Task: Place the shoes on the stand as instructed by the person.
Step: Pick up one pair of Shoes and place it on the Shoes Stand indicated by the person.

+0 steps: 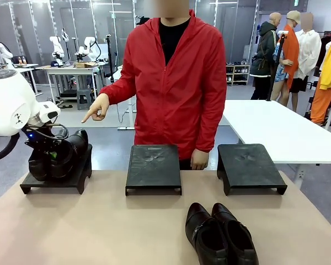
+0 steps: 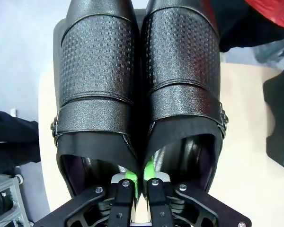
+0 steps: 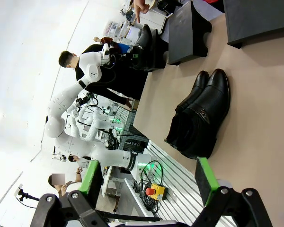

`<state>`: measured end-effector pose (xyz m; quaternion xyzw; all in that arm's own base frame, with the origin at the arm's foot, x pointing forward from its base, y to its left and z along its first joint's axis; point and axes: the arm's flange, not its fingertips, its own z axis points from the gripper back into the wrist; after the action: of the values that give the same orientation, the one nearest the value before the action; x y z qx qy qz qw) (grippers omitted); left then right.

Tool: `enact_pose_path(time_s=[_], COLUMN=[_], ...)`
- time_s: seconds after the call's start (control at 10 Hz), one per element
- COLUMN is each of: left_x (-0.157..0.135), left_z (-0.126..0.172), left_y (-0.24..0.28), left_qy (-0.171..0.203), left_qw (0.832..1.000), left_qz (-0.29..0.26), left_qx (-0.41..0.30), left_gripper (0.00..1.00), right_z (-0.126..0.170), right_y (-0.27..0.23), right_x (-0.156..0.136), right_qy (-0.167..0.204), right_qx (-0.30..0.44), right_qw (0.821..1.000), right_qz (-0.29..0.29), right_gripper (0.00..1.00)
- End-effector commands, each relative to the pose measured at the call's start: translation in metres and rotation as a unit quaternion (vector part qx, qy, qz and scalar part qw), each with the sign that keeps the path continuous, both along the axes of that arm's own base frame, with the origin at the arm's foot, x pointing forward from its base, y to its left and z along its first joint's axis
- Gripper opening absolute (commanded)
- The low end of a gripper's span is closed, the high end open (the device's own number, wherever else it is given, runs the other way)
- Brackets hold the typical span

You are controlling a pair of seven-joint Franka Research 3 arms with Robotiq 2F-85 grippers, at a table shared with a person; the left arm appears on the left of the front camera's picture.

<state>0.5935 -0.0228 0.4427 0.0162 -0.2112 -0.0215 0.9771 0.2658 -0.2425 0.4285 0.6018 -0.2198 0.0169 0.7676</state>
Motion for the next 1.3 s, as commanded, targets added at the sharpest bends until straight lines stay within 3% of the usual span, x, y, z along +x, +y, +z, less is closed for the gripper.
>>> enact_pose_path(time_s=[0.0, 0.2, 0.6, 0.9, 1.2], left_x=[0.0121, 0.0138, 0.0133, 0.0117, 0.0061], left_z=[0.0068, 0.0011, -0.0023, -0.002, 0.0027], left_y=[0.0047, 0.0055, 0.0073, 0.0089, 0.0082], left_qy=[-0.003, -0.002, 0.0, 0.001, 0.006], left_qw=[1.0, 1.0, 0.999, 0.999, 0.999], left_qz=[-0.016, -0.025, -0.034, -0.035, -0.038], left_qx=[-0.012, -0.016, -0.018, -0.018, -0.024], left_gripper=[0.07, 0.07, 0.53, 0.98, 1.0], right_z=[0.0016, 0.0016, 0.0016, 0.0016, 0.0016], right_y=[-0.001, -0.001, -0.001, -0.001, -0.001], right_x=[0.0003, 0.0003, 0.0003, 0.0003, 0.0003], right_qy=[-0.011, -0.011, -0.011, -0.011, -0.011], right_qx=[0.005, 0.005, 0.005, 0.005, 0.005], right_qw=[1.0, 1.0, 1.0, 1.0, 1.0], right_qz=[0.0, 0.0, 0.0, 0.0, 0.0], right_gripper=[1.0, 1.0, 1.0, 1.0, 1.0])
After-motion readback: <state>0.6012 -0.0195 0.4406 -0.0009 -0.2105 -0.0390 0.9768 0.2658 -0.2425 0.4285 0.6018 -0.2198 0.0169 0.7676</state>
